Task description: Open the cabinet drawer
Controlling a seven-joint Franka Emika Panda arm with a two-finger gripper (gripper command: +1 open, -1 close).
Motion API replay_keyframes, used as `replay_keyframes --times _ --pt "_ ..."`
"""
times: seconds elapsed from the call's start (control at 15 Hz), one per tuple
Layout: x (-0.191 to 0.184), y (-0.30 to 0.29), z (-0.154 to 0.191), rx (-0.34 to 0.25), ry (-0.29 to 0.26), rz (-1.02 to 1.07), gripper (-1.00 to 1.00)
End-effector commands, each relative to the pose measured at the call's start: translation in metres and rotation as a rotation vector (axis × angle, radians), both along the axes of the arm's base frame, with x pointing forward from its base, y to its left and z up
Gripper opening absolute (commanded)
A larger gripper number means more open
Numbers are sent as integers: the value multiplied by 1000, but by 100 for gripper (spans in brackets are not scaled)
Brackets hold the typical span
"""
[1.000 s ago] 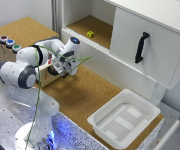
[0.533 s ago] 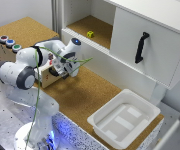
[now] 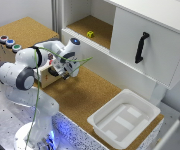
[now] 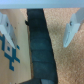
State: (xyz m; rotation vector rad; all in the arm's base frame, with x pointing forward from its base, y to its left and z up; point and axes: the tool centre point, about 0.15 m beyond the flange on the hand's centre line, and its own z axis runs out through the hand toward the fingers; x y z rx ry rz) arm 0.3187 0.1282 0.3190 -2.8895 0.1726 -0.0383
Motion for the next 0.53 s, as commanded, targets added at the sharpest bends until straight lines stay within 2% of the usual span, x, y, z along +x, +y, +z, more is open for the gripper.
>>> replay_keyframes --times 0.0,0.07,0.27,0.33,0.47 --pt "-27 15 72 -185 -123 -43 100" --pt "-33 16 90 -158 -163 -50 100" --pt "-59 44 146 -175 -315 12 100" --pt "-65 56 156 -181 -346 54 100" --pt "-69 79 164 -179 -360 135 100"
